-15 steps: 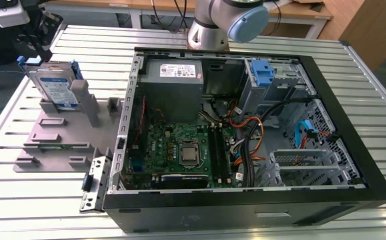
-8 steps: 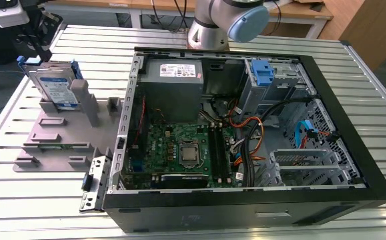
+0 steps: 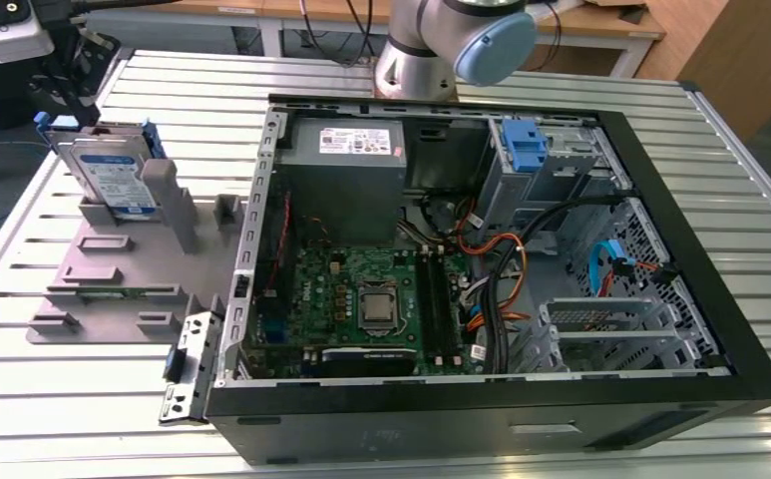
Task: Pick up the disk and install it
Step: 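Pick up the disk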
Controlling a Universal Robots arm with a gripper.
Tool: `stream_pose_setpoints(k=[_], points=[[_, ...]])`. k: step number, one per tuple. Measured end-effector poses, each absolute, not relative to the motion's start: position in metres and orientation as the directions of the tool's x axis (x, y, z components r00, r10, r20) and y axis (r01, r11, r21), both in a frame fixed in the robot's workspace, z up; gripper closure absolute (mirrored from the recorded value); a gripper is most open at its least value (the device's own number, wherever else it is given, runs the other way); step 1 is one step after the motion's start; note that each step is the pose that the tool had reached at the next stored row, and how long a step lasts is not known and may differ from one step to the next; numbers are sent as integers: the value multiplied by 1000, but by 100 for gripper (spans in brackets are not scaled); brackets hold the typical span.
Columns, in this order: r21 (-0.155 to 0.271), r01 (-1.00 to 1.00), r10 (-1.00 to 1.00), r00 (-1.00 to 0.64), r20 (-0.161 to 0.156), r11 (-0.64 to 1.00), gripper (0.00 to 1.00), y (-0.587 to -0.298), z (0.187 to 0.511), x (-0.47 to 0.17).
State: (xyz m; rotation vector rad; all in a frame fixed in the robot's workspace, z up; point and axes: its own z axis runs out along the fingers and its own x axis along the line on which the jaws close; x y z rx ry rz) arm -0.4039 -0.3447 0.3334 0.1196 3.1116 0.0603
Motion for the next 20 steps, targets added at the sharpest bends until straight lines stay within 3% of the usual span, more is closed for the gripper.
stream_pose_setpoints(k=[20], points=[[40,58,59,-998,-26,998,89,-345,338,-404]])
